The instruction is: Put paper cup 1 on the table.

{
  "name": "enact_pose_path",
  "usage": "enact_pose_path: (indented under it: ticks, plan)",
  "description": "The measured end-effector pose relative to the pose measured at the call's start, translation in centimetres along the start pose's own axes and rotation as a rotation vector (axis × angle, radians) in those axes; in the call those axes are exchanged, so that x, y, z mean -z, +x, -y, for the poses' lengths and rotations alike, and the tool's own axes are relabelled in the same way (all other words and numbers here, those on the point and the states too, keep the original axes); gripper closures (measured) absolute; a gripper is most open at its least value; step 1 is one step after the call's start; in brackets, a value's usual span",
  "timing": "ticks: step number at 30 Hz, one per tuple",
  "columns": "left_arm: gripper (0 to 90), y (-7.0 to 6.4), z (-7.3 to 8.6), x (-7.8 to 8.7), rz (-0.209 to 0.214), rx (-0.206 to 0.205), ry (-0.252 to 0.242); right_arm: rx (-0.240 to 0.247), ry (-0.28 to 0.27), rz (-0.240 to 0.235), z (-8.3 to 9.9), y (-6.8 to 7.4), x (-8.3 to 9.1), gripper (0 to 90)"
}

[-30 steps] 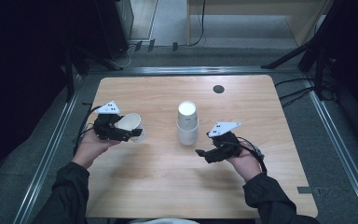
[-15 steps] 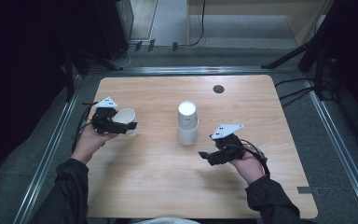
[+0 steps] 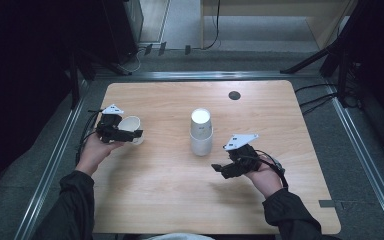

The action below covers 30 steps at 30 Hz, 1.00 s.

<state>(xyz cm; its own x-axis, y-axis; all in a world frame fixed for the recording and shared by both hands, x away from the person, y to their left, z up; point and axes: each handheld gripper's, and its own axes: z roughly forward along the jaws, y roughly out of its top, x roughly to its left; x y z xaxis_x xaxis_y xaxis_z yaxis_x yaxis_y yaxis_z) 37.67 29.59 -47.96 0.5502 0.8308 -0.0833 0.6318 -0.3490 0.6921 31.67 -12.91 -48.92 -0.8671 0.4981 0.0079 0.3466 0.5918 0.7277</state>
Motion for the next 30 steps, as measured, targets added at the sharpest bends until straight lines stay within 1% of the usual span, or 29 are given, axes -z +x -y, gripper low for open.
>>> enact_pose_path:
  ticks: [6,12,19,25,30]
  plan:
    - [21.9,0.2,0.2,-0.5,-0.012,0.004,0.016,0.003,0.006,-0.003,0.0,0.1,-0.1,22.2]
    - [21.2,0.4,0.4,-0.7,-0.011,0.015,0.029,0.003,0.012,-0.006,0.0,0.2,-0.2,22.2]
    - [20.5,0.3,0.5,-0.9,-0.012,0.013,0.042,0.002,0.013,-0.008,0.0,0.2,-0.2,22.2]
    - [20.0,0.3,0.5,-1.1,-0.005,0.012,0.056,0.004,0.014,-0.010,0.0,0.1,-0.2,22.2]
    - [18.7,0.3,0.5,-1.2,0.003,0.006,0.057,0.008,0.021,-0.015,0.0,0.2,-0.3,22.2]
